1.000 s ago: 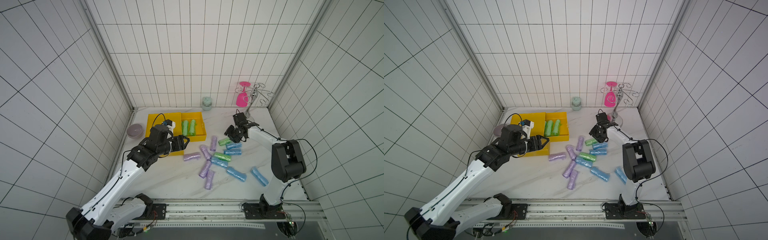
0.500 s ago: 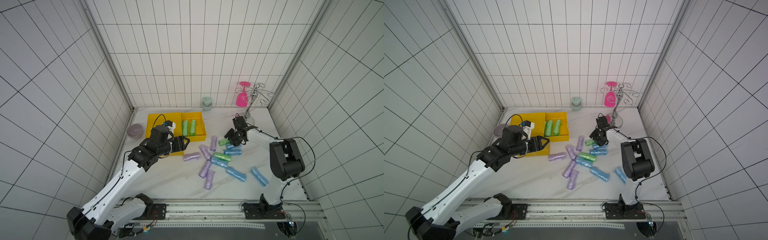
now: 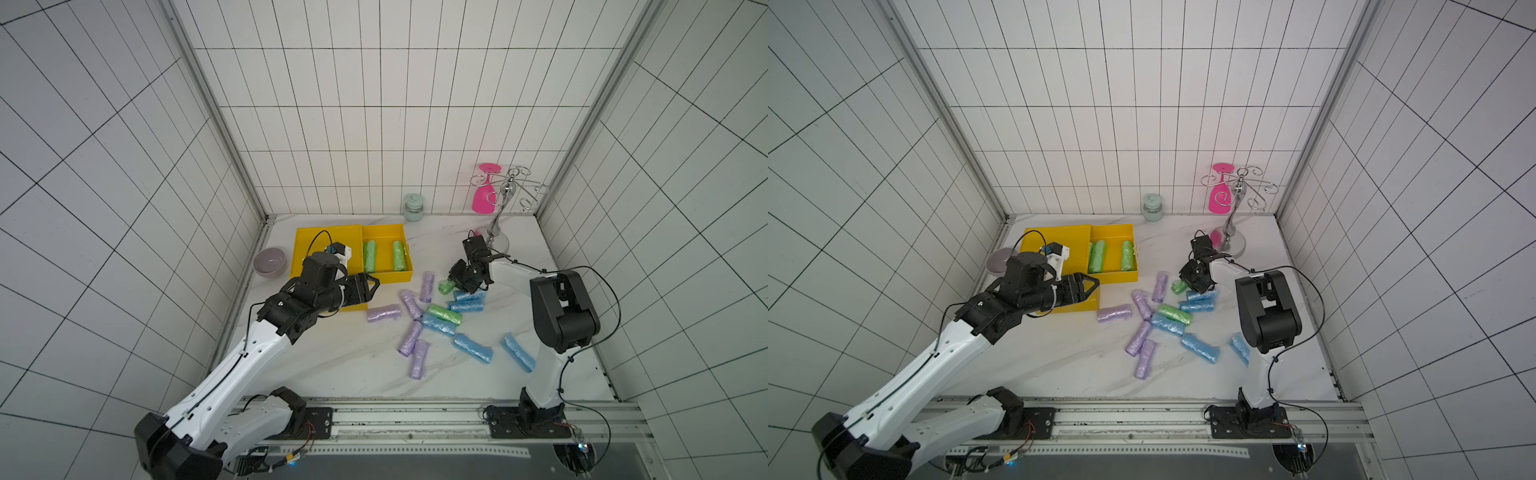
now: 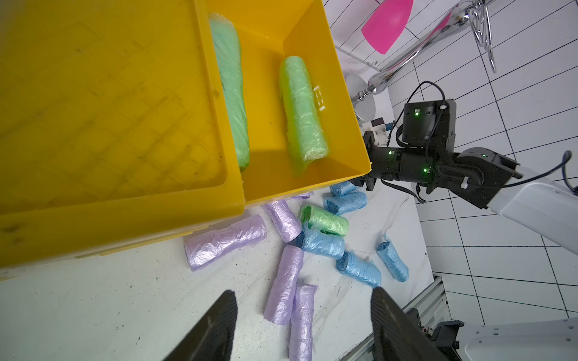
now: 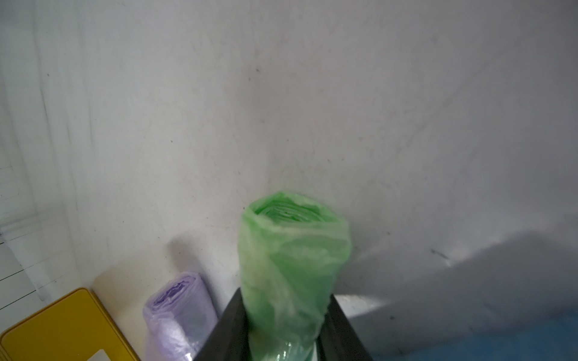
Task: Sort the rolls of trash bags by color and place them into the drawer
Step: Pick up the roll of trash bags from the center of the board, then place the roll of trash bags in the drawer.
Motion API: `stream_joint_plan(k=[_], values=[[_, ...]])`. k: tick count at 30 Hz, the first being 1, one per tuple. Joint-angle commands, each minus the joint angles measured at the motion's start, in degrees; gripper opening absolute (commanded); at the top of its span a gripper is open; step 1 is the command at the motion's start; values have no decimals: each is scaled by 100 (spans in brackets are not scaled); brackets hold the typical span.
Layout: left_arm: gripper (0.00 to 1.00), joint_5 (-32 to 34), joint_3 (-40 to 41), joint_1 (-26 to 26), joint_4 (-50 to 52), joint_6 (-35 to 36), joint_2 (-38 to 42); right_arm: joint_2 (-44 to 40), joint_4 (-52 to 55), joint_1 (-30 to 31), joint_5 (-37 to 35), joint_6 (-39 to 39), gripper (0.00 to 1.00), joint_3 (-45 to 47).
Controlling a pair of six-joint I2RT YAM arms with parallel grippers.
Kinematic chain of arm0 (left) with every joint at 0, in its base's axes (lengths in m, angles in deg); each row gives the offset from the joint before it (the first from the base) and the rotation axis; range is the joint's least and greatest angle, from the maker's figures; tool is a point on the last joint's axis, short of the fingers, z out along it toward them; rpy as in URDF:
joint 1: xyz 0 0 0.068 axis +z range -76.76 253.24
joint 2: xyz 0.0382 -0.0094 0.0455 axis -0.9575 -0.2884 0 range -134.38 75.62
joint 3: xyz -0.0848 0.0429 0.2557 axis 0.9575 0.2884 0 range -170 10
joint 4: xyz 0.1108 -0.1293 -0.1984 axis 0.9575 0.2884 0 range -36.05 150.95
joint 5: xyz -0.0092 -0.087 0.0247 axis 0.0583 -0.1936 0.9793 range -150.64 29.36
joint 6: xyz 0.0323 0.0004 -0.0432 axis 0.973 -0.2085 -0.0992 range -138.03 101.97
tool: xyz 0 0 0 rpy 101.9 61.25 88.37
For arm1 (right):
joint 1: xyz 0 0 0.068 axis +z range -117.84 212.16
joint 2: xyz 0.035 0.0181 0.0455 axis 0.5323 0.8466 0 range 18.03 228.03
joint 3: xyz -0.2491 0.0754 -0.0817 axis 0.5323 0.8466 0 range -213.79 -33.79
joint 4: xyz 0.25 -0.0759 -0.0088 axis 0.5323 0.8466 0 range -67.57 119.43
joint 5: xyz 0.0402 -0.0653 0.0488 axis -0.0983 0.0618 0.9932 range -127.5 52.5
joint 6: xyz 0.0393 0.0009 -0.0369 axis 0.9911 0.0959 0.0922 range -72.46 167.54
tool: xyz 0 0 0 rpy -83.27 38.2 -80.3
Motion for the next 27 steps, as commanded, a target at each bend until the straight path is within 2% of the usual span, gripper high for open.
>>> stream_joint_plan(k=[1,7,11,16,20,27], values=[[67,101,-75,-20,-63,69,118,-271,-3,-46,-34,-112,26,151],[67,179,-364,39,118,229,91,-971,466,-6,-198,-789,20,-178],[68,78,-620,300,276,404,8,-1419,979,117,-372,-1365,18,-643],[67,-579,-926,1110,376,561,-150,-1817,1524,477,-638,-2072,18,-1390],[67,-1009,-1225,1716,437,640,-284,-1791,2063,891,-714,-2545,18,-2253],[68,-2041,-1392,2927,16,400,-550,-857,3140,1749,-277,-2833,19,-4230]])
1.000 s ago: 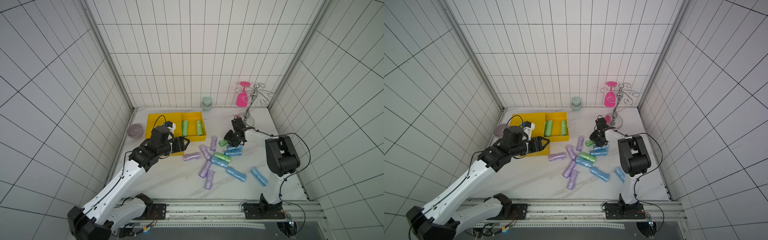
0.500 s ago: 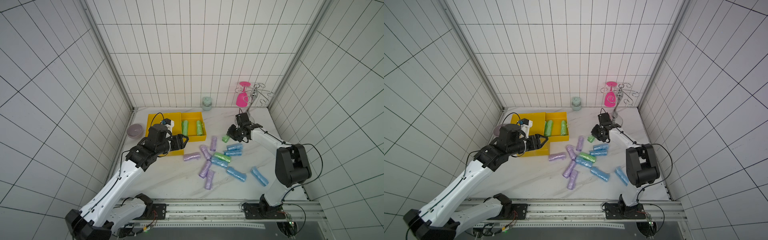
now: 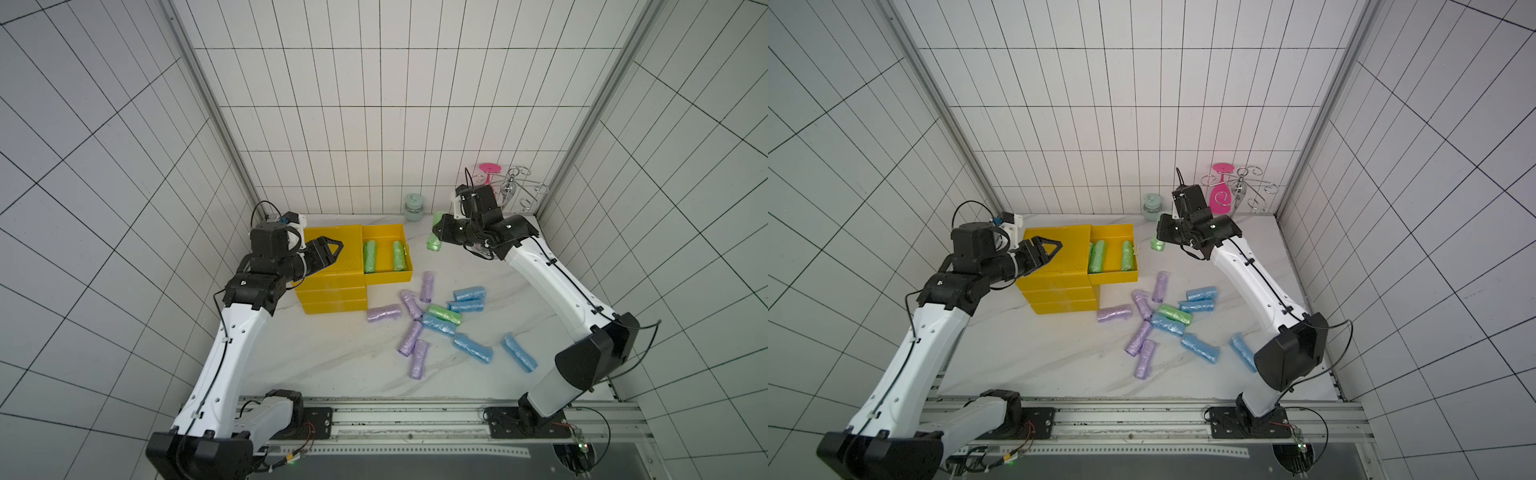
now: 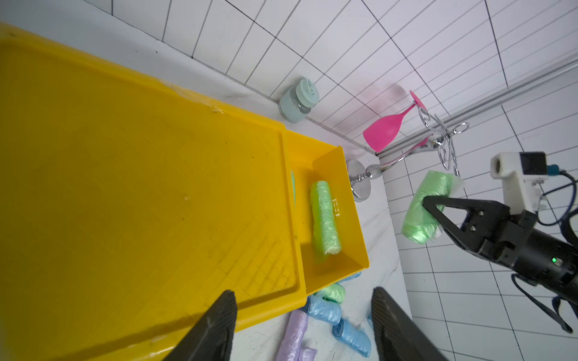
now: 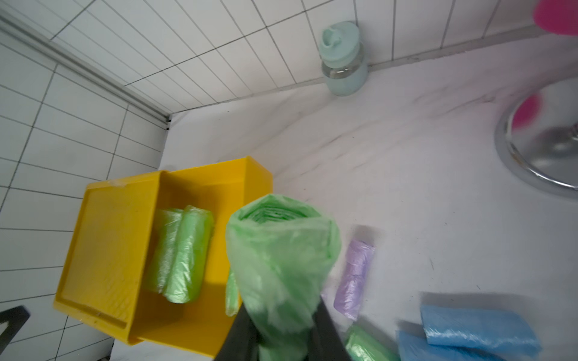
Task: Sort the rolls of trash bags by color and place them into the drawer
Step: Place the roll of trash bags in the drawer.
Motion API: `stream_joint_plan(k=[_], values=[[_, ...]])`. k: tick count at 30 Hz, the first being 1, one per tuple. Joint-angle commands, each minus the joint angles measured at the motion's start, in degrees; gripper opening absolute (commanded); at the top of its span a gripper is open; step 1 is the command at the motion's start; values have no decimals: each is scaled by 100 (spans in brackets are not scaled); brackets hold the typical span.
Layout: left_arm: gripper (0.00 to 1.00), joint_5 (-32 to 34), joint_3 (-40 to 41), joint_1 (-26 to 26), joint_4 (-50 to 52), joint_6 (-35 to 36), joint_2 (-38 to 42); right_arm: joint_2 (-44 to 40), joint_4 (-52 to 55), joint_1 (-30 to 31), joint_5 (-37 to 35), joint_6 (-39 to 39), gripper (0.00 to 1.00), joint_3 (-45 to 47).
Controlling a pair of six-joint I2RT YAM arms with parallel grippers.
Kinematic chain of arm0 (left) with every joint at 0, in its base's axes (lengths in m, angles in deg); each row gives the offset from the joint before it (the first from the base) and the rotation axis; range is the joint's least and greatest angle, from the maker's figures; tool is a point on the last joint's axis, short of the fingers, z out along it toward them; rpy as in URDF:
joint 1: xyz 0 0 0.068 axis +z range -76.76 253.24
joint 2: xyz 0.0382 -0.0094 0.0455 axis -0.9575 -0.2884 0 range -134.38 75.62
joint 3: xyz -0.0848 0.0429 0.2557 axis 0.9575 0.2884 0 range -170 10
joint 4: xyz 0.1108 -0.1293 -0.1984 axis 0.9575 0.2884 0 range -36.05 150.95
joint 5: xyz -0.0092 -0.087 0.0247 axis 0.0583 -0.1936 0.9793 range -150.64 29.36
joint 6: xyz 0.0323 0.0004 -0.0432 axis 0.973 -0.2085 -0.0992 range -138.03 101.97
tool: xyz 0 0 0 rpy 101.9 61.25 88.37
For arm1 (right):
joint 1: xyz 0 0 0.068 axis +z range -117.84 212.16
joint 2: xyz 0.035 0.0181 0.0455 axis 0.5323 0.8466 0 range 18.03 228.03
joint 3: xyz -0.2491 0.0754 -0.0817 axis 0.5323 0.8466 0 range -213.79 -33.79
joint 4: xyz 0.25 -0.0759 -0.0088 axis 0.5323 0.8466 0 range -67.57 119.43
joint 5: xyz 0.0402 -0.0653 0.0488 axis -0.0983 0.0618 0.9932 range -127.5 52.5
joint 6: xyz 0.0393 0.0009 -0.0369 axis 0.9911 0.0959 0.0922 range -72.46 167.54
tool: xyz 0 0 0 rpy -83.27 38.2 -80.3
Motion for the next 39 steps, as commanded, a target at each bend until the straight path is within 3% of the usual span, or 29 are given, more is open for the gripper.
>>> stream_joint_plan(k=[1,9,19,28,39], values=[[68,-604,-157,337,-265,-62,-90,584,797,386,239,-267,19,-849],[68,-649,-76,546,-339,-73,-110,1911,1109,1034,275,-102,20,-2223],[68,-676,79,576,-336,-27,31,2894,1342,1114,222,215,23,-2941],[68,-732,118,582,-351,-43,44,2976,1342,1113,496,202,43,-3040],[68,-538,37,411,-156,41,224,2016,717,1105,490,-203,50,-2353]])
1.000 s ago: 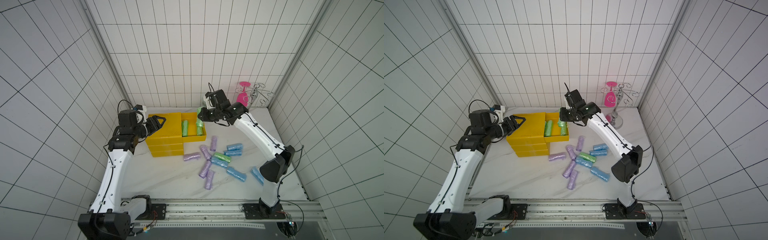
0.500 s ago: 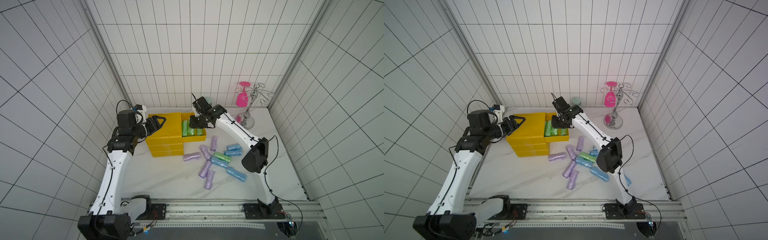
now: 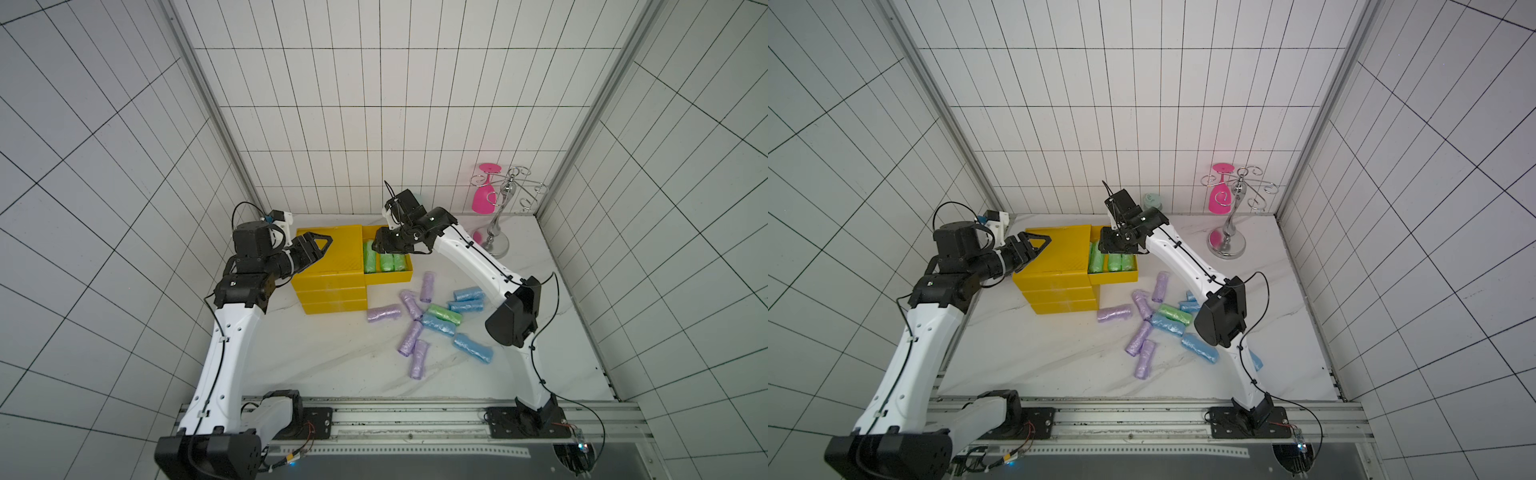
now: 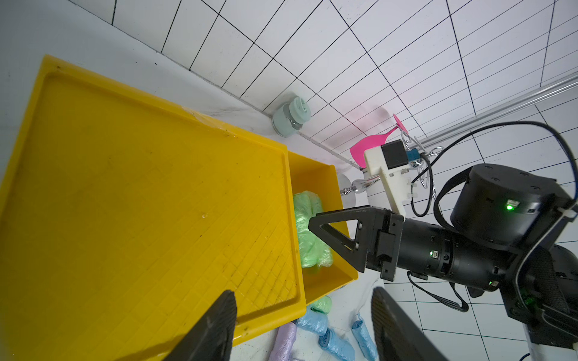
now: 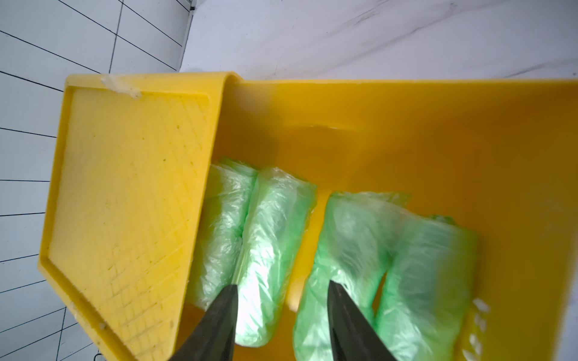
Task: Sort the rolls of trash bags by color and place them into the drawer
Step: Place the roll of trash bags in the drawer, then pick up the roll of trash bags from the center of the board.
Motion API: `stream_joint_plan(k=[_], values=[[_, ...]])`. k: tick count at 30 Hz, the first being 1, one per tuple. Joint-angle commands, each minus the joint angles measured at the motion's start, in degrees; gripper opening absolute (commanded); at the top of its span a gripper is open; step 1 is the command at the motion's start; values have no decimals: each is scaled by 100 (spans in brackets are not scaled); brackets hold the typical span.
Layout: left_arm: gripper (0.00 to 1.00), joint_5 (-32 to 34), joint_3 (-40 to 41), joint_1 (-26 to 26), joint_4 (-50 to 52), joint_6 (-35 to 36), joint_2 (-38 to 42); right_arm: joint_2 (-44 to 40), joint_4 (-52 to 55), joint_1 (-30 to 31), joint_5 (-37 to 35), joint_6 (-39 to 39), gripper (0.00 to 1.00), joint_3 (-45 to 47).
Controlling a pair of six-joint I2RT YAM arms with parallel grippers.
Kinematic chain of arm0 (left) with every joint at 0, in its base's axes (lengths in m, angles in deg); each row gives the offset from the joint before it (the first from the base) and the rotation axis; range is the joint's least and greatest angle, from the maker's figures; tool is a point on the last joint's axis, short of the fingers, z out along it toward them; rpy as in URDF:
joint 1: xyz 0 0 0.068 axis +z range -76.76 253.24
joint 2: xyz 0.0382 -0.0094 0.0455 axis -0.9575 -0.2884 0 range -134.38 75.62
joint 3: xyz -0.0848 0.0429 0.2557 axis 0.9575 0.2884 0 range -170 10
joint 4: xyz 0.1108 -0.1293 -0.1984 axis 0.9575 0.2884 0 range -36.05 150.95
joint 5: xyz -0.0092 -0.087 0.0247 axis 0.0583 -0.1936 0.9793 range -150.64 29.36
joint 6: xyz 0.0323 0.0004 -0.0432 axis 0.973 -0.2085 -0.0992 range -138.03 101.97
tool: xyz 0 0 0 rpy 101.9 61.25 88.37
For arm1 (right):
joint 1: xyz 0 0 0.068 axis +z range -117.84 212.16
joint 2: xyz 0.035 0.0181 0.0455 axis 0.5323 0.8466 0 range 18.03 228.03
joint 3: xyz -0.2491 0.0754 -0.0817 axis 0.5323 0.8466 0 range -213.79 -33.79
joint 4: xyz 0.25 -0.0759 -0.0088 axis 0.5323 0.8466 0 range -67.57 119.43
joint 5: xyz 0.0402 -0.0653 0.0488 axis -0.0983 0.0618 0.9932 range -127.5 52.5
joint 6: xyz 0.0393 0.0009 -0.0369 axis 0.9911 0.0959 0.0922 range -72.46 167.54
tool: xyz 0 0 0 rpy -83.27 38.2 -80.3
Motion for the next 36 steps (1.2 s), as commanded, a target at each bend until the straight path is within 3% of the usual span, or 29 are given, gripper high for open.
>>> stream_joint_plan(k=[1,9,16,22,29,36], values=[[68,185,-107,-209,146,164,121,-757,-330,-14,-71,-263,50,297],[68,1162,-433,-1445,552,370,130,-1861,-356,-162,-446,-641,49,1322],[67,1781,-212,-2562,581,207,206,-3154,-487,-651,-588,-921,46,3309],[67,2051,272,-3181,424,-147,503,-3837,-582,-947,-331,-1060,42,5248],[67,2186,794,-3381,200,-453,955,-3624,-858,-930,-324,-1254,41,6667],[67,2169,964,-3390,168,-553,1040,-2893,-941,-657,-851,-1500,42,6696]])
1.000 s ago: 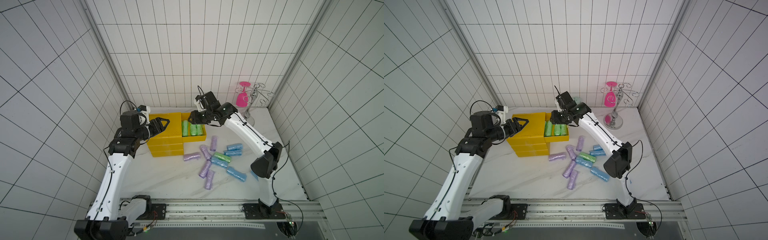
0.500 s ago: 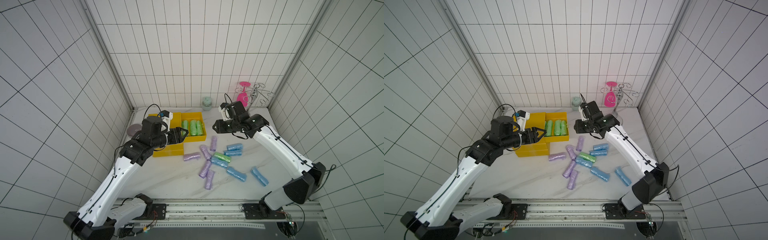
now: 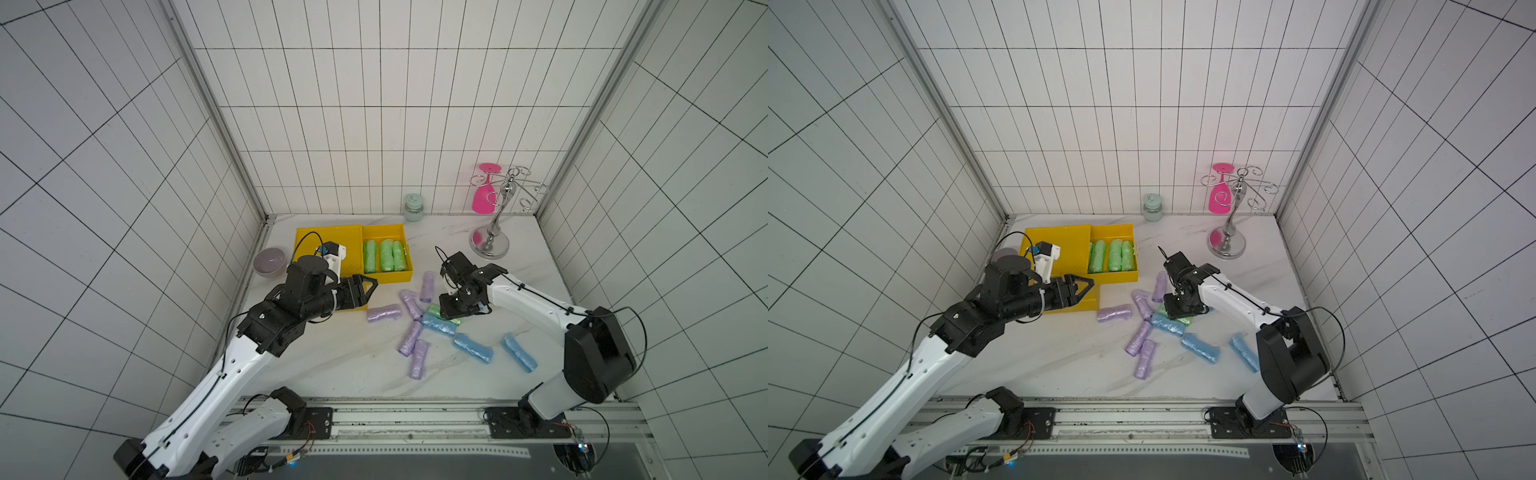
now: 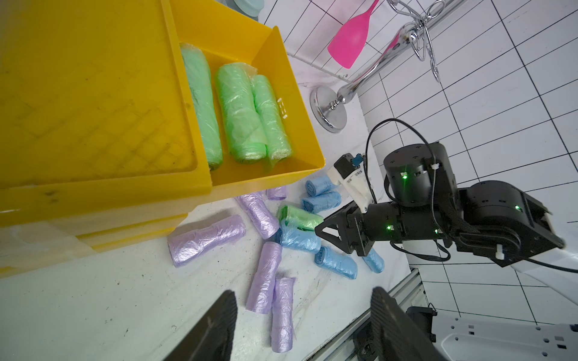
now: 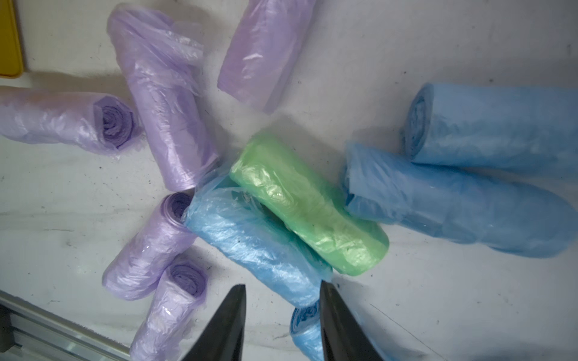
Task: Sort the rolls of trash bags by color and place them into the drawer
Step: Pick up the roll of trash bags from the center of the board.
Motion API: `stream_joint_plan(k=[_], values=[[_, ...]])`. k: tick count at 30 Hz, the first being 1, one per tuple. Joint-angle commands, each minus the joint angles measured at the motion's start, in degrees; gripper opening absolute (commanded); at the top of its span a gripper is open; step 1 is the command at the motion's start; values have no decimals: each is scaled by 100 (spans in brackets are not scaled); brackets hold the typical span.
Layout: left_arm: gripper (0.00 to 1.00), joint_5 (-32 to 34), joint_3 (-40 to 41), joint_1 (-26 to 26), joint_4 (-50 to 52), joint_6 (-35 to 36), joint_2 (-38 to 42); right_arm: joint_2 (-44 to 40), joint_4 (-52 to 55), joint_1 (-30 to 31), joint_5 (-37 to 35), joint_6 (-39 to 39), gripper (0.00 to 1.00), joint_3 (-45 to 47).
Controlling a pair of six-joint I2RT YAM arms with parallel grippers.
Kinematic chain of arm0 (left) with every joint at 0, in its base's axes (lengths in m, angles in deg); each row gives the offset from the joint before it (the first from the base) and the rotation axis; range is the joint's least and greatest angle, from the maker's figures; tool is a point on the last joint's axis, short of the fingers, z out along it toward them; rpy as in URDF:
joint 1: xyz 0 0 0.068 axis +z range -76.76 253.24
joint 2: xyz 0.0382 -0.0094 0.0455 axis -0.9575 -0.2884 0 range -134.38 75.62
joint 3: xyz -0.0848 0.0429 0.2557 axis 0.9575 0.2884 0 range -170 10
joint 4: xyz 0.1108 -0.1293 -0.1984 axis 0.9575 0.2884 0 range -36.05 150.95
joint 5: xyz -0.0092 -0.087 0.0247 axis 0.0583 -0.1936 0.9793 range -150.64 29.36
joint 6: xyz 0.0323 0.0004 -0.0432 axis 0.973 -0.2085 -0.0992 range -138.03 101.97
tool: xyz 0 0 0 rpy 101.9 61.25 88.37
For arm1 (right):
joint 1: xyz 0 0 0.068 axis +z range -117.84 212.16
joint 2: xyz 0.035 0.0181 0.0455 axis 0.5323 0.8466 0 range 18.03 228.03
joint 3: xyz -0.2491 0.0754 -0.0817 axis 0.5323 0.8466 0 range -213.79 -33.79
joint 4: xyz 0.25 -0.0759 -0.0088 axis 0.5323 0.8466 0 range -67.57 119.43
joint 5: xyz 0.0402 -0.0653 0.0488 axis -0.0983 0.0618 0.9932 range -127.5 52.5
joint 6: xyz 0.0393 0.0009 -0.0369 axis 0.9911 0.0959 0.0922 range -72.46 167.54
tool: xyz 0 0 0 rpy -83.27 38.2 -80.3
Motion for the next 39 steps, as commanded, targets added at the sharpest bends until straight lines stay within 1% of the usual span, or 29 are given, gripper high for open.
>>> stream_joint_plan(k=[1,4,6,13,22,27,33,39], values=[[67,85,109,-15,-181,-85,93,333,-88,122,-355,-220,43,0],[67,86,160,-23,-201,-106,129,609,-93,125,-539,-216,43,-89],[67,86,179,-26,-201,-116,142,699,-278,120,-581,-216,44,-129],[67,87,215,-26,-210,-114,126,778,-310,125,-768,-243,45,-267],[67,-4,242,-21,-346,-141,-2,242,-286,121,-645,-304,46,-265],[67,-19,248,-26,-367,-144,-12,223,-207,104,-763,-373,46,-358],[67,-36,277,-26,-377,-154,-3,748,-203,54,-724,-505,46,-544],[67,-16,311,-27,-342,-153,58,1084,-268,50,-820,-574,50,-645]])
